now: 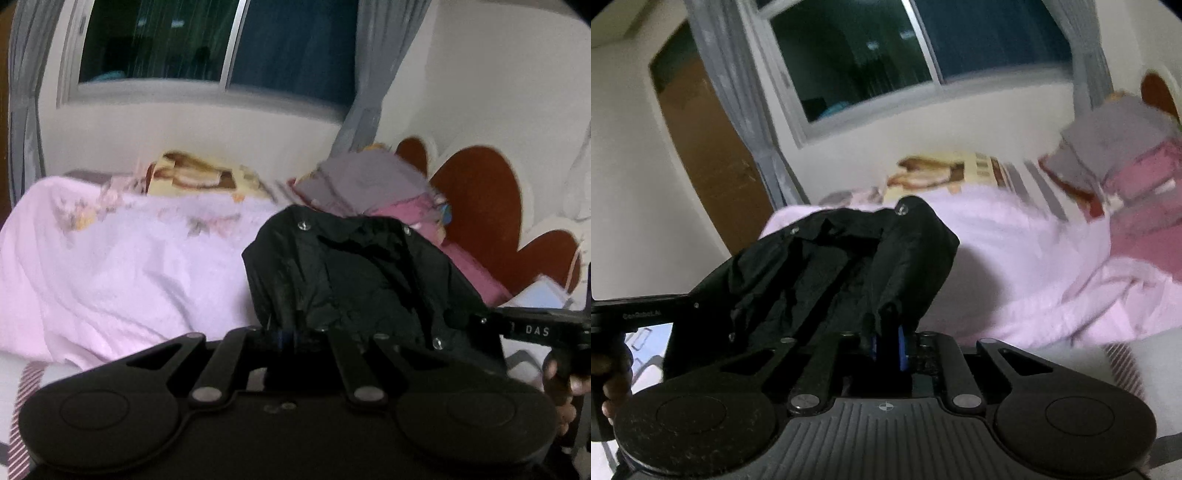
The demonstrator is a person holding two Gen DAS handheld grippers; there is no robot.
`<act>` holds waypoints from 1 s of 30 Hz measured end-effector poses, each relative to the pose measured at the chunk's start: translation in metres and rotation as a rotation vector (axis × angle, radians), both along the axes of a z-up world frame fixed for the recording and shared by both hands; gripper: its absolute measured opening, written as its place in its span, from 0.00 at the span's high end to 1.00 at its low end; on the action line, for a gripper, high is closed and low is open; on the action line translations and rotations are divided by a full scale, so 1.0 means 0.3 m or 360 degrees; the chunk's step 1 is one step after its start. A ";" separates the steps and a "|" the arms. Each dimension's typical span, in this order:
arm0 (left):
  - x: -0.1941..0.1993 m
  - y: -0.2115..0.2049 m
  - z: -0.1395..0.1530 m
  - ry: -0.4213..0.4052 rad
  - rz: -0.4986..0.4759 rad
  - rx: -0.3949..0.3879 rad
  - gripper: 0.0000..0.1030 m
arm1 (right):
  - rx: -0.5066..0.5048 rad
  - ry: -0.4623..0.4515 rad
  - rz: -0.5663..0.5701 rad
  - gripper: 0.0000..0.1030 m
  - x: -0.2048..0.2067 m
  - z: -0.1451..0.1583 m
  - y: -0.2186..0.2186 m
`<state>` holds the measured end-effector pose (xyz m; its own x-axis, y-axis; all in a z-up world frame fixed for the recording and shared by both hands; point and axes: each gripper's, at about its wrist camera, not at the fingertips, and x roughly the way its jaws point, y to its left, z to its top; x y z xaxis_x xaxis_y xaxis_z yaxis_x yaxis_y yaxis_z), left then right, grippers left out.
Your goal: Fold large clothes
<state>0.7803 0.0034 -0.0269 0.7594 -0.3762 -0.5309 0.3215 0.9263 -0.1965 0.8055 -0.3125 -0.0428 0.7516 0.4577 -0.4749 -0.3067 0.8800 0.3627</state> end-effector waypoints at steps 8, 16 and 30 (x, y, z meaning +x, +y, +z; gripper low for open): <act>-0.385 0.064 0.098 -0.0209 -0.0120 -0.0065 0.96 | -0.0145 -0.0279 0.0155 0.92 -0.413 0.166 -0.001; -0.905 0.158 -0.094 -0.0018 -0.0155 0.0084 0.91 | -0.0553 -0.0186 0.0233 0.91 -1.037 -0.037 0.027; -0.881 -0.012 -0.007 0.0103 -0.0128 -0.0132 0.91 | -0.0330 -0.0029 0.0065 0.92 -0.918 0.091 0.208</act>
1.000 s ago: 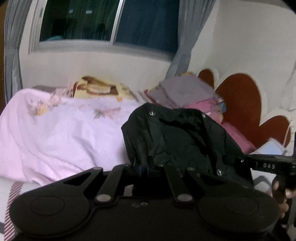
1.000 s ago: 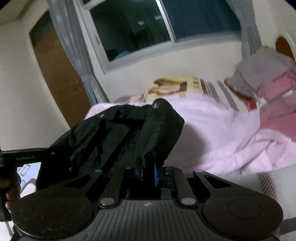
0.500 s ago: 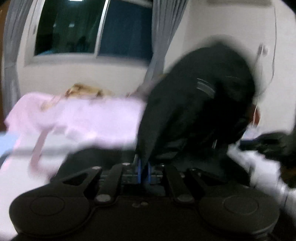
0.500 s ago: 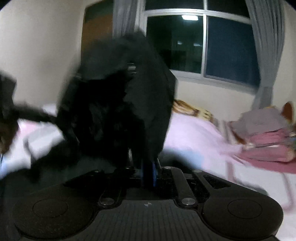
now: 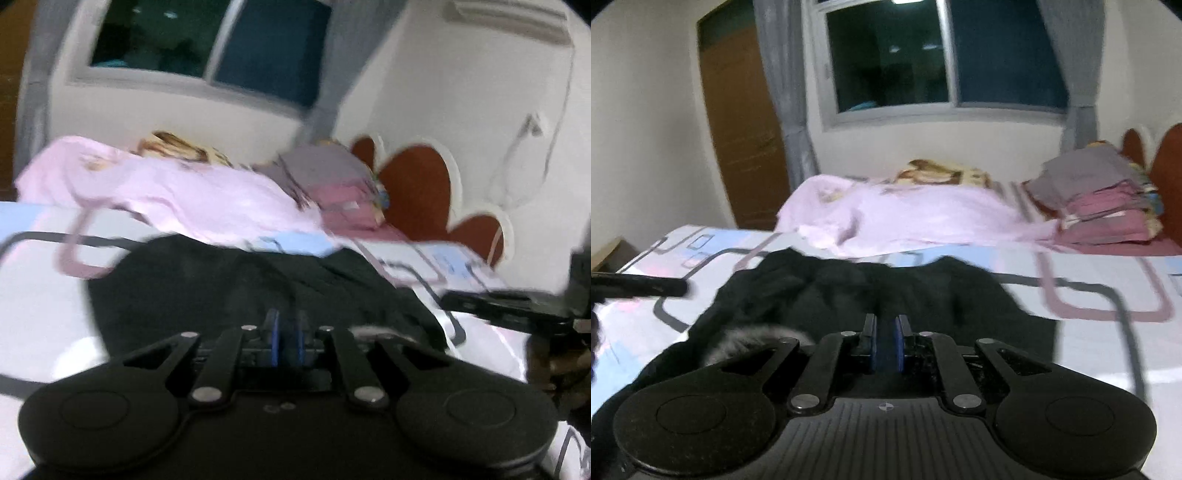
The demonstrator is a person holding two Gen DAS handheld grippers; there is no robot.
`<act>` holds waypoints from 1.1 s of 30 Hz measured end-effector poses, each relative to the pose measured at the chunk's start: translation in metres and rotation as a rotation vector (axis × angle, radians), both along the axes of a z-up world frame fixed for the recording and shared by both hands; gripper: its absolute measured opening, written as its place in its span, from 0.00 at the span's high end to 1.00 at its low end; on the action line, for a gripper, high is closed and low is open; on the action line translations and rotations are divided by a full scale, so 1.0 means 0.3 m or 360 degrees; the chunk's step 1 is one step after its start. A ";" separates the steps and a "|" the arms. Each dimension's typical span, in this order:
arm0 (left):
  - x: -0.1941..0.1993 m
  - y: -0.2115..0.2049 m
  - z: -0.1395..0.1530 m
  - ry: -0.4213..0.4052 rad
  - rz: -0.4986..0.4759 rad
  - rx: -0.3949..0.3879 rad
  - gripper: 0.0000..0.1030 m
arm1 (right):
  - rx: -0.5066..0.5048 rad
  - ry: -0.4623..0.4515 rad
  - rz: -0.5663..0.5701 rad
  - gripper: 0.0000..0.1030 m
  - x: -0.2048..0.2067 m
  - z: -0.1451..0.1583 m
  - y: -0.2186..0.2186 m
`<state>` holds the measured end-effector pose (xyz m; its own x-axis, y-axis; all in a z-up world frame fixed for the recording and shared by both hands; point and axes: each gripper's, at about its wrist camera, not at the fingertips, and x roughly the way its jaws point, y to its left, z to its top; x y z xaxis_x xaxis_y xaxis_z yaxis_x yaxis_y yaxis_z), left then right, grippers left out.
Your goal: Fold large clothes
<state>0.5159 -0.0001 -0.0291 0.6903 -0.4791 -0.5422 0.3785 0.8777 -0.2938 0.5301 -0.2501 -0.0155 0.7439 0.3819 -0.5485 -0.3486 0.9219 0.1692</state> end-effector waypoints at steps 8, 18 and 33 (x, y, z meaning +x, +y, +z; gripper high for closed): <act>0.062 -0.081 -0.291 0.0288 0.0057 0.0162 0.92 | -0.0235 0.0171 0.0022 0.92 0.020 -0.332 0.092; 0.273 0.002 -0.063 0.0013 0.0183 0.0034 0.81 | -0.0012 0.0037 -0.0156 0.36 0.248 -0.075 -0.039; 0.484 -0.098 -0.277 0.0218 0.0150 0.0361 0.85 | -0.0207 0.0278 -0.0088 0.47 0.477 -0.273 0.013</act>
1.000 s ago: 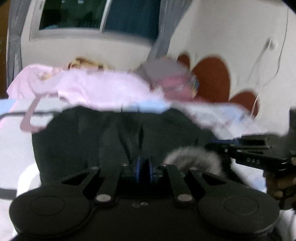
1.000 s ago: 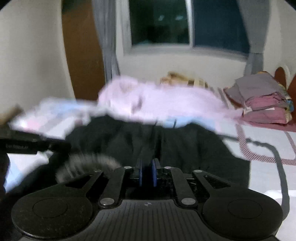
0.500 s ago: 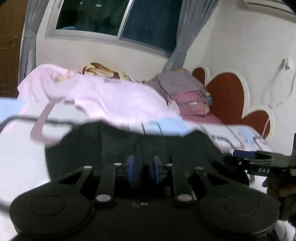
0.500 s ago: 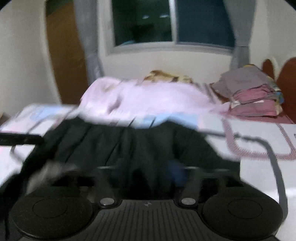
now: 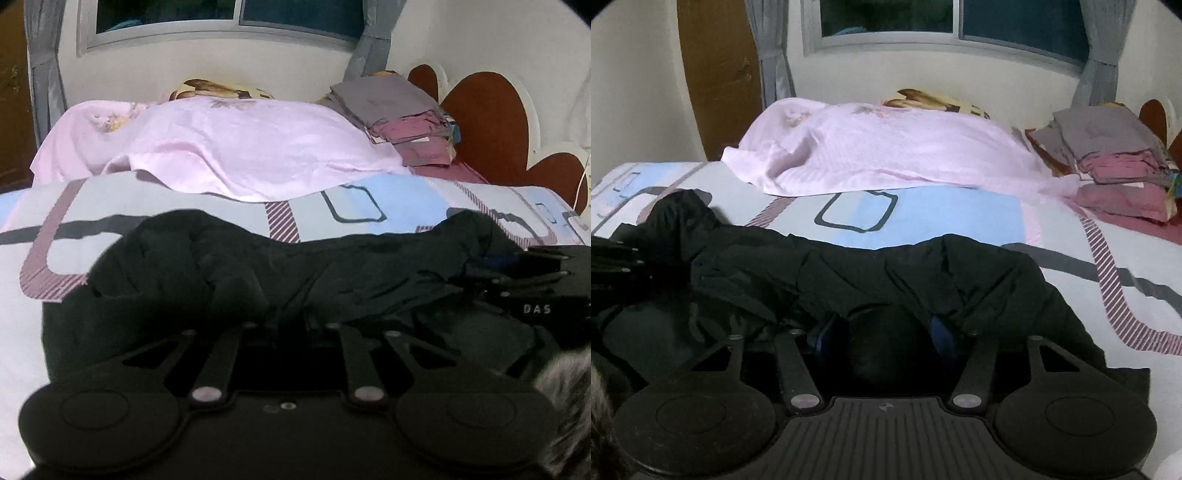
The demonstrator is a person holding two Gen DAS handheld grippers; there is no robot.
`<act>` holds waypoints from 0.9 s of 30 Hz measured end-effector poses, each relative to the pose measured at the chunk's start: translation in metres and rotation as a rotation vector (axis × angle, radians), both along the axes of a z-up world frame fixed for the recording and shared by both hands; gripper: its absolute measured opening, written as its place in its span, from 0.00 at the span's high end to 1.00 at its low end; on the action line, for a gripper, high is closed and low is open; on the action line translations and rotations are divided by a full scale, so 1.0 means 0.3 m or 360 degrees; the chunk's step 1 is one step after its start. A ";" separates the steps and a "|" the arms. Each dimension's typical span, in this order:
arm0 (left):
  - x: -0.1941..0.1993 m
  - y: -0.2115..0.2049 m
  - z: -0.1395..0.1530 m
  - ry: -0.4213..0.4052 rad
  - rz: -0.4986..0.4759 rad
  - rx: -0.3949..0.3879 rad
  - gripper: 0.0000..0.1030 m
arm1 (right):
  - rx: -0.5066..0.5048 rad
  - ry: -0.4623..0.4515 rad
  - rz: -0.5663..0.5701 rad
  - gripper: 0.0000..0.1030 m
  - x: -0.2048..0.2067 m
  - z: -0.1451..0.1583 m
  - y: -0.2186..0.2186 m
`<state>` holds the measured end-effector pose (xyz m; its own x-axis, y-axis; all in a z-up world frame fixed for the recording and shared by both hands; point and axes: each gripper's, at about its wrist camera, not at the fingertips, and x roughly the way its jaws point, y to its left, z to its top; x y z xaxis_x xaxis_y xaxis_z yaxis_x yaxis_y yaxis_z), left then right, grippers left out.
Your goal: Fold large clothes
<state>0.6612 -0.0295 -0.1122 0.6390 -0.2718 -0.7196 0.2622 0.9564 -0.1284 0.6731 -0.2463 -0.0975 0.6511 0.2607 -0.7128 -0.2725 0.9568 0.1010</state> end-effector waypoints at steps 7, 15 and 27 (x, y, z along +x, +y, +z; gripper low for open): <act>-0.330 0.019 0.189 -0.0180 -0.0081 -0.0158 0.68 | 0.0213 -0.0198 0.0148 0.47 -0.337 0.200 -0.064; -0.440 -0.101 0.011 -0.0062 -0.0092 0.0082 0.61 | -0.0001 -0.0022 0.0146 0.46 -0.450 -0.019 0.035; -0.679 -0.005 0.152 -0.0184 0.0012 0.0204 0.03 | 0.0115 -0.0039 -0.0029 0.45 -0.627 0.169 -0.086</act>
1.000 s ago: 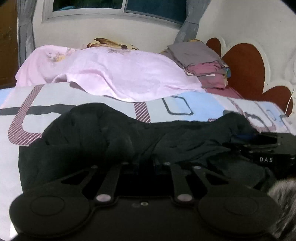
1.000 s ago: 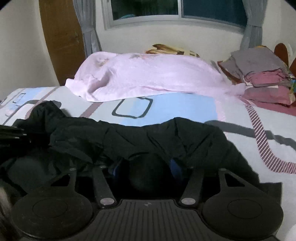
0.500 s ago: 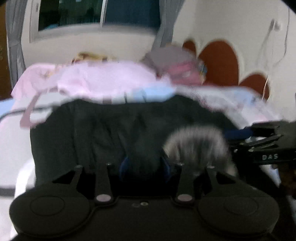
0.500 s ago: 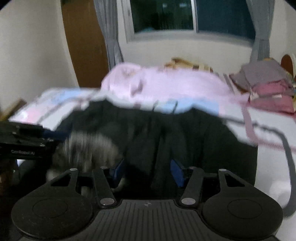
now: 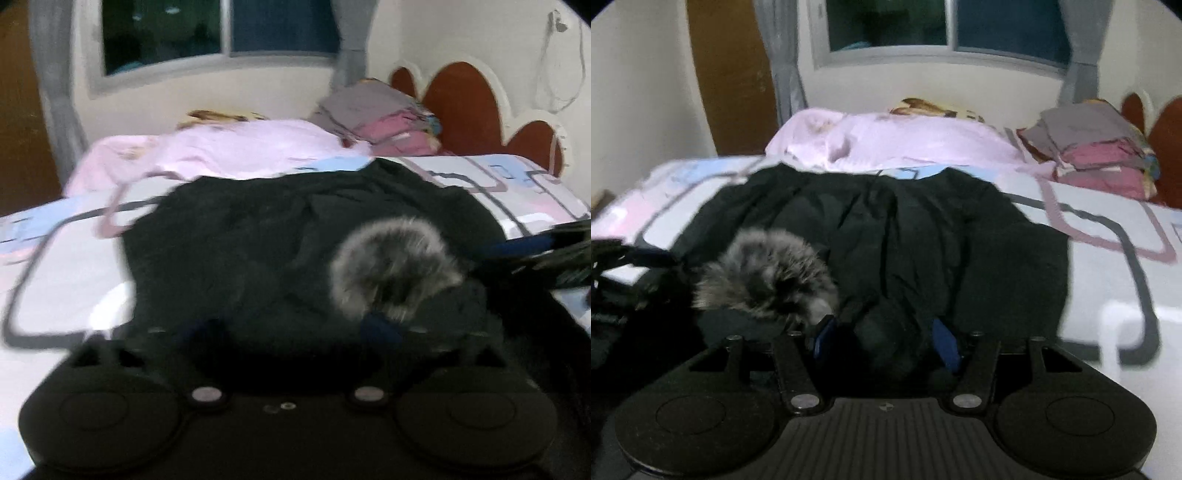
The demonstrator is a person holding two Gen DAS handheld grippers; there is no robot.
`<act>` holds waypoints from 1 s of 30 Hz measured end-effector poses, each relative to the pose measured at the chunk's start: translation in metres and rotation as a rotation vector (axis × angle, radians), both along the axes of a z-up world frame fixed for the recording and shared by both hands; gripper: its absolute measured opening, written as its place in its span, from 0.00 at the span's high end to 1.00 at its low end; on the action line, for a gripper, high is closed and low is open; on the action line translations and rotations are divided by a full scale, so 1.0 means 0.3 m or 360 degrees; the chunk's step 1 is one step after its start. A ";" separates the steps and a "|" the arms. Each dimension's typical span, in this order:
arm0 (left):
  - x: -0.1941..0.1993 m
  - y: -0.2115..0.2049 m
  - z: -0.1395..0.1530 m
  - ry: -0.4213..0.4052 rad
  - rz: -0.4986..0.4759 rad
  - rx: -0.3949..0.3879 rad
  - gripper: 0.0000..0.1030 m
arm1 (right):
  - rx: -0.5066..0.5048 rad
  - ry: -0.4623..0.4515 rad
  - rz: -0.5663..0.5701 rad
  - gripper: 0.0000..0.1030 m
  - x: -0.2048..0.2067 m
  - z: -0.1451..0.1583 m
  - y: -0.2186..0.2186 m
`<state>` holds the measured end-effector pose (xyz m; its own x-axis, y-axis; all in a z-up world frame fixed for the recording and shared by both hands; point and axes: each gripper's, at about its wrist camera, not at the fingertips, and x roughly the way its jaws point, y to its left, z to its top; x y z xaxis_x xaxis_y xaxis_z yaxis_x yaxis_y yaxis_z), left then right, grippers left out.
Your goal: Fold large clothes
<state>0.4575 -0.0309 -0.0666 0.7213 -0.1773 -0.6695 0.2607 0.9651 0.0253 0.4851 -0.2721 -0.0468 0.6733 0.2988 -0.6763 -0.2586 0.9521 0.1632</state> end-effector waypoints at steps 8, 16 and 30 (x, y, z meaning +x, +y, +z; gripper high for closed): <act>-0.376 0.269 0.002 0.0038 0.0155 -0.0057 0.24 | 0.0117 -0.0029 -0.0292 0.13 -0.452 0.086 -0.240; -0.758 0.448 -0.057 0.0176 0.0276 -0.0095 0.23 | 0.0283 0.0150 -0.0500 0.26 -0.909 0.021 -0.382; -0.979 0.541 -0.150 0.0372 0.0405 -0.0473 0.31 | 0.0650 0.0391 -0.0651 0.29 -1.190 -0.136 -0.480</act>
<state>0.1638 0.1314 -0.1117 0.6023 -0.2234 -0.7664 -0.0197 0.9556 -0.2940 0.1281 -0.4159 -0.0877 0.6274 0.3170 -0.7113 0.2046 0.8142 0.5433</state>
